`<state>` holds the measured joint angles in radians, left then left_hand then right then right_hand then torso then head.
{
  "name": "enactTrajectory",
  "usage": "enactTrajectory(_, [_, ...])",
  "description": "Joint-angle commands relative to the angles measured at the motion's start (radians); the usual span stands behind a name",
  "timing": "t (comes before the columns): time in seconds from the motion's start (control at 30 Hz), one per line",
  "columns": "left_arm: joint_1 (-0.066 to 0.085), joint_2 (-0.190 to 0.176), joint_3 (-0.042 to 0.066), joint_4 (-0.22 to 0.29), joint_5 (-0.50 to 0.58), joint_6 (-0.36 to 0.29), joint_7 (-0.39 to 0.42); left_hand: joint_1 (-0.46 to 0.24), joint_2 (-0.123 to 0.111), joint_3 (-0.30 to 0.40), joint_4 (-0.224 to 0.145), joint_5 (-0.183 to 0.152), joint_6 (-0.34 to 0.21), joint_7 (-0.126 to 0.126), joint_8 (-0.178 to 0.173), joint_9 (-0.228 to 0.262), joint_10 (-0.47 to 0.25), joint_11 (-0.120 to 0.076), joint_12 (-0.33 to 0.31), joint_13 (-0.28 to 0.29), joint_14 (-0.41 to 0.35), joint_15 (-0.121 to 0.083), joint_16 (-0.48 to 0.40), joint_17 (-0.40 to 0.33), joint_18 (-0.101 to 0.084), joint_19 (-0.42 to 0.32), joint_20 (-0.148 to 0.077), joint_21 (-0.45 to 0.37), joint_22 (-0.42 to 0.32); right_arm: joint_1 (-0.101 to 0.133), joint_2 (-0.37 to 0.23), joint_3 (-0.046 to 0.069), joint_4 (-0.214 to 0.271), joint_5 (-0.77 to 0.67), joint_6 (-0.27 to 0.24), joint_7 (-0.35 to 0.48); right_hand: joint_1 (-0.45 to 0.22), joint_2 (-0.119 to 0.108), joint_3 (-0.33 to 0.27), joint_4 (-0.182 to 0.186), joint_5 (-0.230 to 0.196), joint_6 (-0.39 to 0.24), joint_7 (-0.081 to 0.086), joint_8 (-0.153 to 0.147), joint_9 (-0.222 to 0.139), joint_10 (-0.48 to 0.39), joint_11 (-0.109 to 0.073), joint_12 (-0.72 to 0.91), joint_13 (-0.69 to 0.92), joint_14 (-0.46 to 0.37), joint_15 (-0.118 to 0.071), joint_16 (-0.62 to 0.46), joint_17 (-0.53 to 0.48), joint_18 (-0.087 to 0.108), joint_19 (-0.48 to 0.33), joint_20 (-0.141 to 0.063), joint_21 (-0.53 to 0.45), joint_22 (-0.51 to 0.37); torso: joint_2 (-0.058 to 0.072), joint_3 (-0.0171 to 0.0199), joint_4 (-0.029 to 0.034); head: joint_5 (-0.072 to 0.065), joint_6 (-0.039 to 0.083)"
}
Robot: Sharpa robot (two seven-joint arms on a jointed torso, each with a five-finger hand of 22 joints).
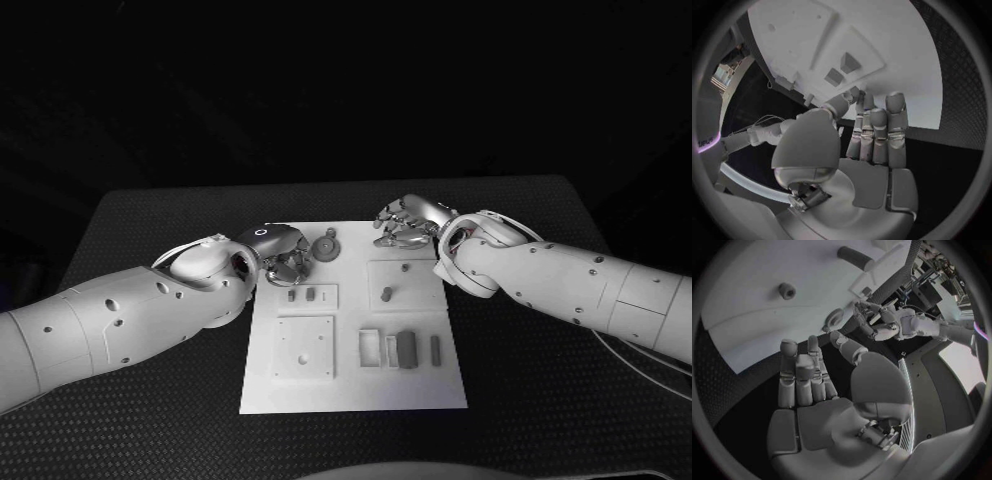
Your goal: Assemble the parts on the task board
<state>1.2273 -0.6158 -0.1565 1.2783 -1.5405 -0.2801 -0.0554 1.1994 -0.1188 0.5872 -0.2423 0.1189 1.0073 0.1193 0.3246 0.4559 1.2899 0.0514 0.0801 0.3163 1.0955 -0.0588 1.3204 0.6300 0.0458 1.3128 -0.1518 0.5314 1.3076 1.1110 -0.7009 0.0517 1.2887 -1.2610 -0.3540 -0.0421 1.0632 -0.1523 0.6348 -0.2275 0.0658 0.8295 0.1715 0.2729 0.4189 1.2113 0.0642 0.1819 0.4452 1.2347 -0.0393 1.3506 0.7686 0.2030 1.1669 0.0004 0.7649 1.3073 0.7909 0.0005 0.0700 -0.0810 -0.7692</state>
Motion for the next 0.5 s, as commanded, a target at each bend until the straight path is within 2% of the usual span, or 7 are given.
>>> enactTrajectory(0.03, [-0.002,0.004,-0.001,-0.003,-0.010,0.018,-0.004,0.005,0.004,0.003,-0.004,-0.002,0.006,0.004,0.002,0.000,0.006,0.002,-0.005,-0.001,0.005,0.001,-0.001,-0.001,0.088,0.002,-0.004,0.006,0.021,0.000,0.001,0.000,0.001,-0.002,0.005,0.009,-0.003,0.005,0.000,-0.007,0.001,-0.001,0.009,0.004,-0.001,0.003,0.007,0.004,0.001,-0.007,-0.001,-0.003,-0.001,0.059,0.002,-0.005,-0.003,0.020,0.001,0.0004,-0.0007,-0.001,-0.001])
enactTrajectory(0.23, [-0.002,0.002,-0.002,0.000,-0.017,0.054,-0.010,0.006,0.005,0.003,-0.005,-0.002,0.008,0.004,0.002,0.000,0.007,0.002,-0.005,0.000,0.006,0.001,-0.001,-0.001,0.088,0.002,-0.004,0.006,0.021,0.000,0.000,0.000,0.000,-0.002,0.004,0.008,-0.003,0.005,0.000,-0.007,0.001,-0.001,0.010,0.004,-0.001,0.003,0.007,0.004,0.001,-0.007,-0.001,-0.003,-0.001,0.059,0.002,-0.005,-0.003,0.020,0.000,0.0013,-0.0003,-0.001,-0.001])
enactTrajectory(0.5, [-0.002,-0.002,-0.005,-0.005,-0.026,0.071,-0.019,0.003,0.004,-0.002,-0.006,-0.003,0.020,-0.001,0.009,0.003,0.021,-0.003,-0.001,0.006,0.008,-0.003,0.001,-0.001,0.087,0.005,-0.005,0.009,0.022,0.000,-0.001,0.000,0.000,-0.002,0.002,0.008,-0.005,0.006,0.000,-0.005,0.001,-0.001,0.010,0.004,-0.001,0.004,0.007,0.004,0.001,-0.007,-0.001,-0.003,-0.001,0.059,0.002,-0.005,-0.003,0.020,0.000,0.0000,0.0003,-0.003,-0.003])
